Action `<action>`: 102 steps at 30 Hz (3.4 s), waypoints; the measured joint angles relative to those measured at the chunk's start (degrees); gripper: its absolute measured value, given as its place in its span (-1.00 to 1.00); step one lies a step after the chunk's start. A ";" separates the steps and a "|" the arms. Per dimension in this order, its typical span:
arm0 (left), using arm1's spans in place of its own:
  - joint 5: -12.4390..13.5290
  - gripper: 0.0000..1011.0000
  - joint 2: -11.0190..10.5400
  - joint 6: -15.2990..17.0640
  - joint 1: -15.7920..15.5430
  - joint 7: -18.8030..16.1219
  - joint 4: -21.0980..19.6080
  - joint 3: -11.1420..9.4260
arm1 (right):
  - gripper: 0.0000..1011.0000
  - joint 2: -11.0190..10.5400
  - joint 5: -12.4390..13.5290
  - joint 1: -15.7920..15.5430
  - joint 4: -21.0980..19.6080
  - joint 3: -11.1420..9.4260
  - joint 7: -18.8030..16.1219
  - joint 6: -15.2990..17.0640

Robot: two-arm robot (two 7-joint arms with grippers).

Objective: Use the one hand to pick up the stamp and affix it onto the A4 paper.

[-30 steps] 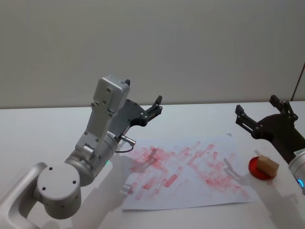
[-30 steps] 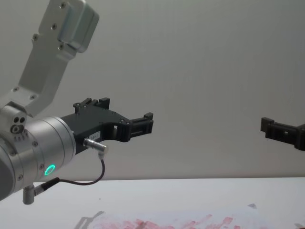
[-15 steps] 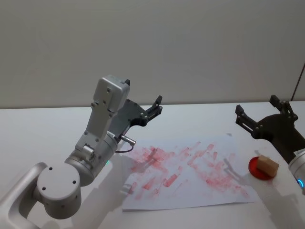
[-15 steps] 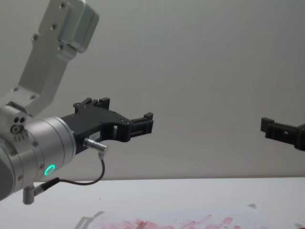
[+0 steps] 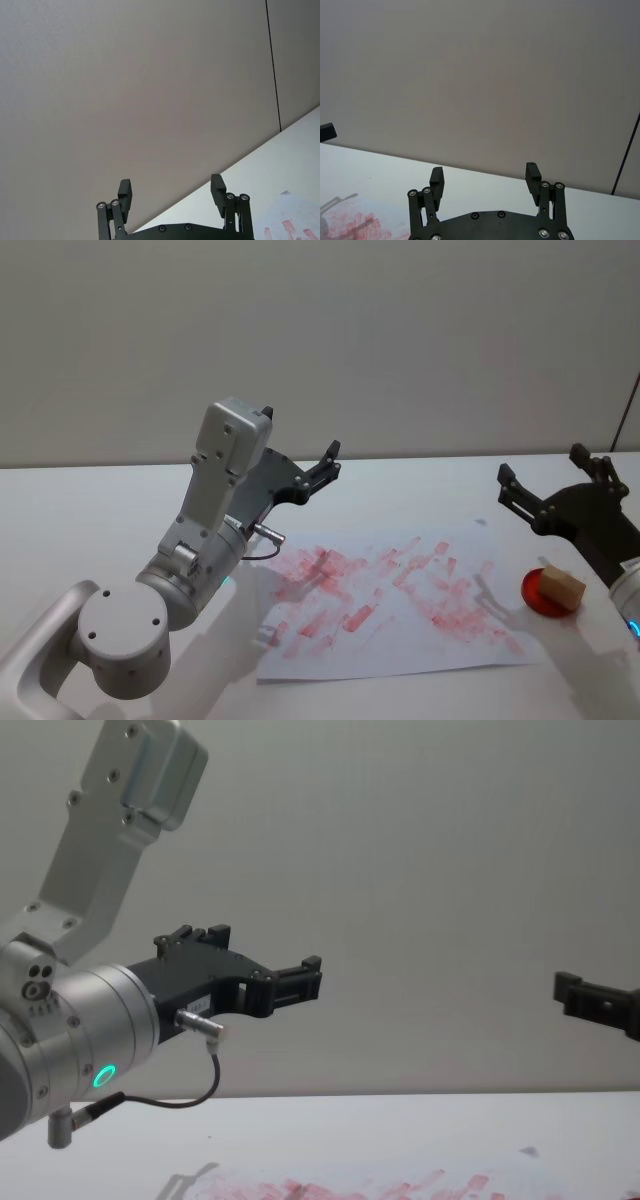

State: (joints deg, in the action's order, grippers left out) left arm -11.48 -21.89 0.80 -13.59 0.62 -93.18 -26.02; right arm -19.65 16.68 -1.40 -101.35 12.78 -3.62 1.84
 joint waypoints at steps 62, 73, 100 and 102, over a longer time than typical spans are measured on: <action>0.00 0.98 0.00 0.00 0.00 0.00 0.00 0.00 | 0.98 -0.34 1.97 -4.68 1.26 -1.35 6.61 19.86; 0.00 0.98 0.00 0.00 0.00 0.00 0.00 0.00 | 0.44 0.07 1.24 -3.85 2.27 -1.22 5.89 20.58; 0.00 0.98 0.00 0.00 0.00 0.00 0.00 0.00 | -0.57 0.33 0.15 -3.32 2.71 -1.13 5.29 20.28; 0.00 0.98 0.00 0.00 0.00 0.00 0.00 0.00 | -0.57 0.37 -0.36 -3.17 2.52 -1.10 5.02 19.60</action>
State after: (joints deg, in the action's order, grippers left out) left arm -11.48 -21.89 0.80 -13.59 0.63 -93.18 -26.02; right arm -19.29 16.31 -4.57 -98.83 11.68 1.40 21.44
